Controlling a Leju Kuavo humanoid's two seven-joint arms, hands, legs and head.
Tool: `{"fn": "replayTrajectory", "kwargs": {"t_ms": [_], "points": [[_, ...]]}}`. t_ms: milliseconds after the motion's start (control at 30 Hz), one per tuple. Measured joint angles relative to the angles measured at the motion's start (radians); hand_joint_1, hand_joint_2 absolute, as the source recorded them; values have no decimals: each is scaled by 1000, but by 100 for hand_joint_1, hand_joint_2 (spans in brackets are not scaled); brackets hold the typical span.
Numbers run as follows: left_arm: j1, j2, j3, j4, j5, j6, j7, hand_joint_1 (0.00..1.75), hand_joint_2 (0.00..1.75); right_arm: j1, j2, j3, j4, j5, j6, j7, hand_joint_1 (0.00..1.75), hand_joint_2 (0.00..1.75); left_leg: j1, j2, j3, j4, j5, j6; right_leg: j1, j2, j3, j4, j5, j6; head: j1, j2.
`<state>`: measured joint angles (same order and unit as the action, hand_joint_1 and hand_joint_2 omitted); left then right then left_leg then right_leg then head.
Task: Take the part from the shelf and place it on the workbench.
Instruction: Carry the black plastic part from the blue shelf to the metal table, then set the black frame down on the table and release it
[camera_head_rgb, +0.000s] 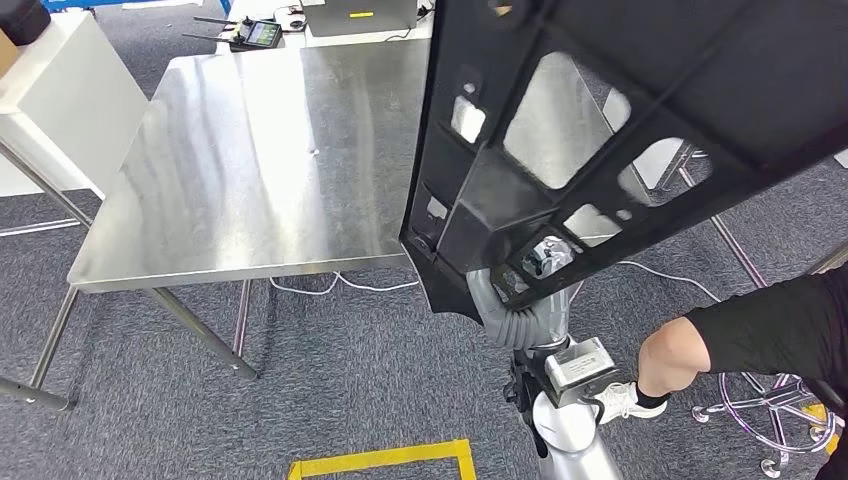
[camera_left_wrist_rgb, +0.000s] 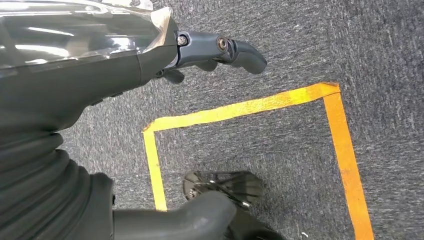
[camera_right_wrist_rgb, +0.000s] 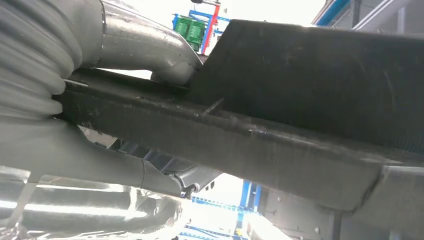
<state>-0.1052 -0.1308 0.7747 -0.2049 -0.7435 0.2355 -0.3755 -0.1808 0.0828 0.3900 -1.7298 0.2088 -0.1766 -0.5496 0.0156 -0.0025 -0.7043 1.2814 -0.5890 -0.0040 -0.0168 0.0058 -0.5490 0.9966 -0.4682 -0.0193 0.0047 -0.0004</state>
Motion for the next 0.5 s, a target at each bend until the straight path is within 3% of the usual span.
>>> {"fn": "replayTrajectory", "kwargs": {"t_ms": [33, 67, 133, 167, 267, 333, 400, 500], "points": [[1, 0, 0, 0, 0, 0, 0, 0, 175, 1, 0, 1, 0, 1, 0, 1, 175, 175, 0, 0, -14, -6, 14, 2, 2, 2, 10, 0, -8, 1, 0, 0], [1, 0, 0, 0, 0, -1, 0, 0, 175, 1, 0, 1, 0, 1, 0, 2, 175, 175, -1, 0, -8, -51, 50, 8, 4, 3, 22, 0, -17, 2, 0, 0], [1, 1, 1, 0, 0, -1, 0, 0, 175, 1, 0, 4, 0, 2, 0, 3, 175, 175, -7, 0, 33, -181, 141, 25, 7, 3, 47, -2, -36, 6, 1, 0], [1, 2, 1, 0, 0, -1, 0, 0, 175, 1, 1, 5, 0, 2, 0, 3, 175, 175, -12, 1, 50, -230, 162, 34, 8, 3, 55, -4, -44, 10, 2, 0], [1, 4, 2, 0, 1, -2, 1, 0, 175, 0, 2, 8, 0, 2, 0, 7, 175, 175, -24, -1, 72, -274, 159, 56, 14, 5, 70, -4, -52, 29, 3, 0], [2, 4, 3, 0, 1, -4, 0, 0, 175, -1, 2, 9, 0, 3, 0, 9, 175, 175, -21, -3, 101, -287, 161, 68, 17, 5, 75, 20, -58, 42, 4, 0], [0, 4, 5, 0, 1, -4, -1, 0, 175, -5, 2, 10, 0, 3, 0, 10, 175, 175, -19, -3, 127, -292, 154, 77, 13, 4, 31, 100, -84, 49, 5, 0], [-2, 5, 7, 0, 1, -5, -1, 0, 175, -6, 0, 11, 5, 4, 0, 10, 175, 175, -19, -6, 145, -291, 132, 80, 9, 4, -94, 260, -135, 50, 8, 0]]}}
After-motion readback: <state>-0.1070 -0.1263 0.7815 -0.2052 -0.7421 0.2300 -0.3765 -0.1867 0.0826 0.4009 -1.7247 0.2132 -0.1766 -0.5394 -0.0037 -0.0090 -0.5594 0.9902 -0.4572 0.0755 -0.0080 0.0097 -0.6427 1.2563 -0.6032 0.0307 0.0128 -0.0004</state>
